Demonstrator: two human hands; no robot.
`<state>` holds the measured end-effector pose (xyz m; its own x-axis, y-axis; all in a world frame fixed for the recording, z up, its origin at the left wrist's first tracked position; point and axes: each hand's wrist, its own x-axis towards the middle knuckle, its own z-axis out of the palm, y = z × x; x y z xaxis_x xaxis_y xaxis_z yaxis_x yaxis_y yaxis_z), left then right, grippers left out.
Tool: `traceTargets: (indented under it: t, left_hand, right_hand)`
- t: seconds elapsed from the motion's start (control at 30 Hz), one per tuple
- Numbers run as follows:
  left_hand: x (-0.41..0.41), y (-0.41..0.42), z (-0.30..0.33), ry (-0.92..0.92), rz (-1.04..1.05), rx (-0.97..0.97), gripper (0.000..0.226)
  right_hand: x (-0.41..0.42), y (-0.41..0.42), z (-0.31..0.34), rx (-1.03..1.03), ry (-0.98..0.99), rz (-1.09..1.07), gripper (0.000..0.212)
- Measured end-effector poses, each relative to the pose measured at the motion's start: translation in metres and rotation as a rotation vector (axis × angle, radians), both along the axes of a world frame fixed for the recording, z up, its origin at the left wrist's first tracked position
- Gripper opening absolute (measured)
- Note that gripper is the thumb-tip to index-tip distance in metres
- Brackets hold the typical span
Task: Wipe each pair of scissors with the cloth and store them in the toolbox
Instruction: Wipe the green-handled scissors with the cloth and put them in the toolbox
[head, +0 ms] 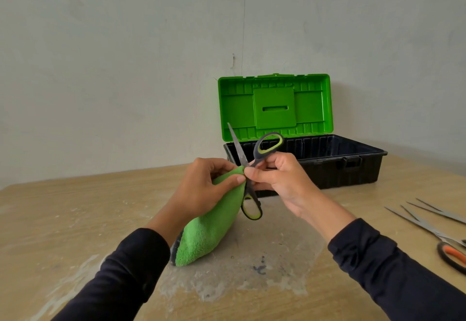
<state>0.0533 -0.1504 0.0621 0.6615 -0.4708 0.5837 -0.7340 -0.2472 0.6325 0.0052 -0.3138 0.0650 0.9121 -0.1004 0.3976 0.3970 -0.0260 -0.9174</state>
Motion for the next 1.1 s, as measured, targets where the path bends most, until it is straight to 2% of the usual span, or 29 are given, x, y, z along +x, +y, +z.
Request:
traceTargets:
  t: [0.07,0.2,0.33,0.43,0.53,0.6,0.73,0.93,1.1]
  left_hand:
    - [0.000,0.002,0.002,-0.033,0.022,0.025,0.023]
    - [-0.001,0.005,0.004,-0.048,0.047,0.047,0.009]
    - [0.001,0.010,0.005,-0.015,0.073,0.023,0.015]
    - [0.004,0.016,0.006,0.025,0.140,-0.060,0.023]
    - [0.008,0.020,0.008,0.049,0.207,-0.170,0.019]
    - [0.010,0.021,0.007,0.077,0.252,-0.248,0.016]
    - [0.011,0.019,0.004,0.117,0.323,-0.385,0.014]
    - [0.004,0.014,0.004,0.062,0.314,-0.399,0.009]
    - [0.004,0.011,0.004,0.056,0.335,-0.424,0.012]
  right_hand:
    - [-0.001,-0.003,0.003,0.025,0.001,-0.022,0.012]
    - [-0.001,-0.010,0.009,0.083,0.000,-0.051,0.012]
    - [0.002,-0.013,0.009,0.094,-0.005,-0.091,0.005]
    - [0.003,-0.010,0.006,0.120,0.003,-0.101,0.005]
    - [0.002,-0.015,0.009,0.161,-0.023,-0.128,0.006]
    - [0.002,-0.019,0.010,0.083,-0.018,-0.144,0.007]
    - [0.001,-0.017,0.008,-0.254,0.013,-0.224,0.008]
    - [-0.002,-0.024,0.011,-0.548,0.039,-0.294,0.009]
    - [-0.006,-0.030,0.016,-0.628,0.009,-0.319,0.004]
